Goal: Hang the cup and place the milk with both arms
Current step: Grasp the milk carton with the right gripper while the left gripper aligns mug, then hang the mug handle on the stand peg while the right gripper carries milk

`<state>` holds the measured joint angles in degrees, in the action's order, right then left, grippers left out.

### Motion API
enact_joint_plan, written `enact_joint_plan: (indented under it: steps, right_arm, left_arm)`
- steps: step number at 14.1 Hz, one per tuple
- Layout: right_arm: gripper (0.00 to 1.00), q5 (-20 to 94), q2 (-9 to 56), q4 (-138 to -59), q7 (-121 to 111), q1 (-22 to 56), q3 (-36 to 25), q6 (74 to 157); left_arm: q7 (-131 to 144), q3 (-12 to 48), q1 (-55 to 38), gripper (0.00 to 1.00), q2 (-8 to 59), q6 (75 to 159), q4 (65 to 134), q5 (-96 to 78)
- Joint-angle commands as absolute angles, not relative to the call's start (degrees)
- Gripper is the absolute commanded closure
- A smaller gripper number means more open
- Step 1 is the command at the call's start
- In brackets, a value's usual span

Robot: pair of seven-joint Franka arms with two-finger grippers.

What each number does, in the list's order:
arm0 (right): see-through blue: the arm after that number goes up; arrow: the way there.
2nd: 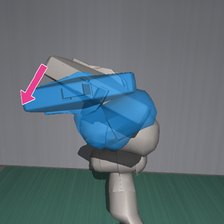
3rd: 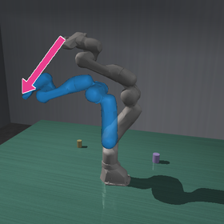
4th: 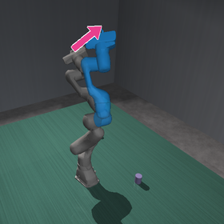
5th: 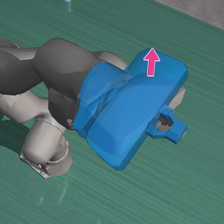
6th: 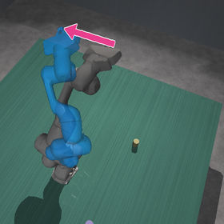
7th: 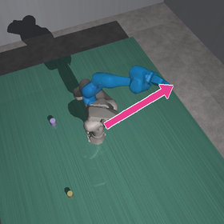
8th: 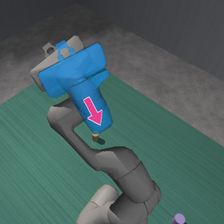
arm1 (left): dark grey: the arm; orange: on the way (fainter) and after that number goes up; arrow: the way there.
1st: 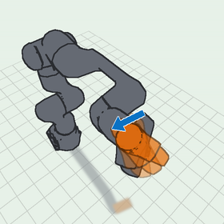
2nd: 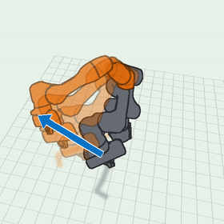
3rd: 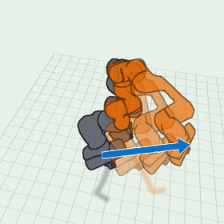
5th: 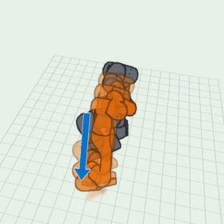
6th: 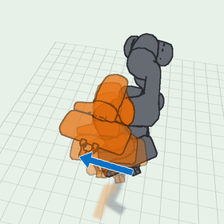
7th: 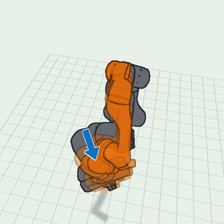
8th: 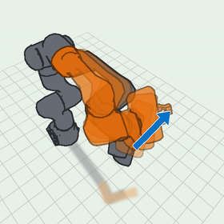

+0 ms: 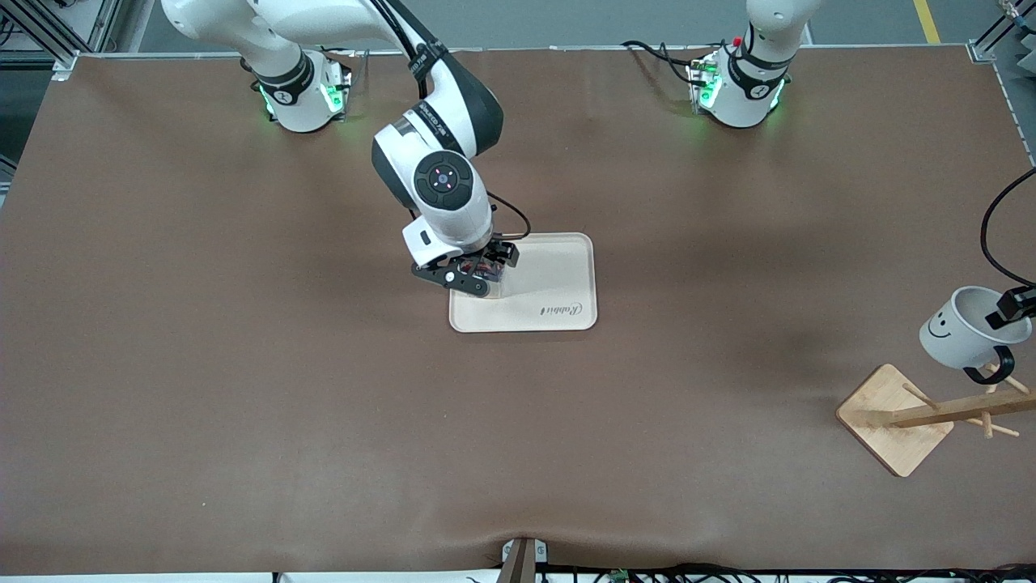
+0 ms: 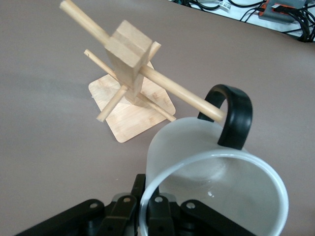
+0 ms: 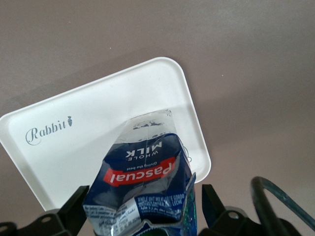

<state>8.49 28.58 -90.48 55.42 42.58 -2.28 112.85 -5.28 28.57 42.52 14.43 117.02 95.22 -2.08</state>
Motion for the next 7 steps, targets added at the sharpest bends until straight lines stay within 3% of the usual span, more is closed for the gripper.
enact_joint_plan:
  steps: [1, 4, 6, 7]
  right_arm:
    - [0.77, 6.42, 29.18, -88.95, 57.3, 43.16, -2.9, 112.24]
    - [0.97, 6.33, 29.18, -88.86, 57.3, 43.33, -2.99, 112.41]
    - [1.0, 6.33, 29.0, -88.77, 57.13, 43.33, -2.9, 112.41]
    - [1.0, 6.33, 29.0, -88.68, 56.61, 43.07, -2.9, 112.15]
  left_arm:
    - [-8.25, 29.09, 43.59, 1.0, 15.82, 117.68, 94.22, -3.52]
    - [-8.7, 29.09, 43.95, 1.0, 17.31, 118.56, 94.22, -3.43]
    - [-8.88, 29.09, 43.95, 1.0, 18.19, 118.65, 94.04, -2.9]
    - [-8.88, 29.09, 43.95, 0.93, 18.28, 118.74, 93.96, -2.81]
